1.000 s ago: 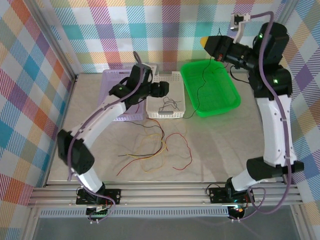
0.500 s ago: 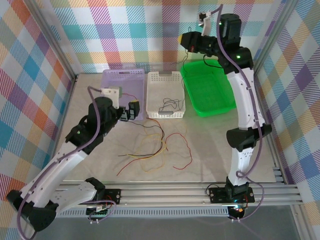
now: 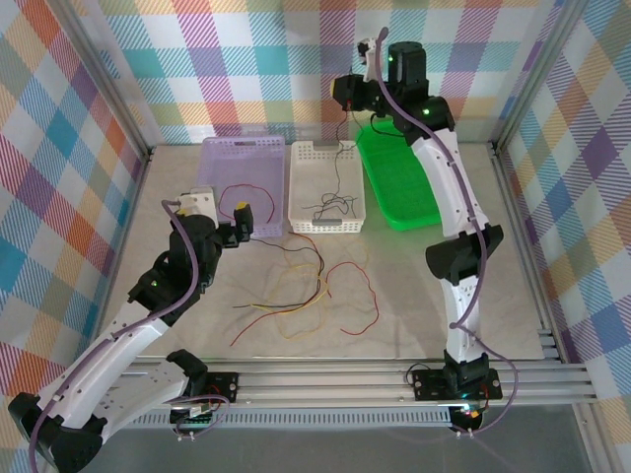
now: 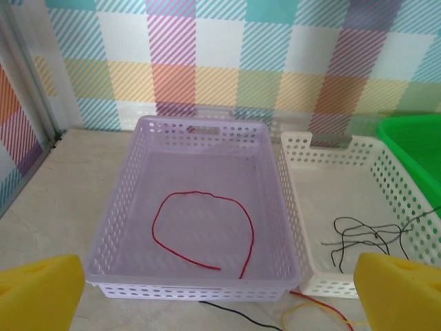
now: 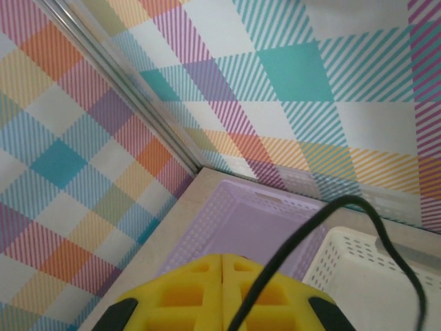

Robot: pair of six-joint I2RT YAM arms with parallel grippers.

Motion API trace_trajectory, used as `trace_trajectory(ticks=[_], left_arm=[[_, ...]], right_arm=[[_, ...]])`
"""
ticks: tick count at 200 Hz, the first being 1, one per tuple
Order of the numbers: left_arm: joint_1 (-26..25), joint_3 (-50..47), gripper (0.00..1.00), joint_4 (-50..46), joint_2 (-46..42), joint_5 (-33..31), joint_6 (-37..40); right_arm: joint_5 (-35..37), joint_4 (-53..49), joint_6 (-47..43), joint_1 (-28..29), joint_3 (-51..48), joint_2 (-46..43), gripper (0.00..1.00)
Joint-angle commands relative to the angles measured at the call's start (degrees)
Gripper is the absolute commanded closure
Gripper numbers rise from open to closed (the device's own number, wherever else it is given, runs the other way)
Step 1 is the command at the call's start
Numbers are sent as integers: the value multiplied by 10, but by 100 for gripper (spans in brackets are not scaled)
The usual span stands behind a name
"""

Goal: Untangle the cables

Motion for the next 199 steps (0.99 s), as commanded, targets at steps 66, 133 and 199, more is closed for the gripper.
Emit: trace_trajectory(ticks=[66,133,199], left_arm=[[6,-6,0,16,-7,-31,-5],[6,-8,0,18,-5,-25,-3],[6,-8,0,19,2,-20,-1]], right_arm=[[46,-46,-72,46,-36,66,100],[76,-91,-47,49,-79,117,100],[129,-188,-46,51,-49,165,87]])
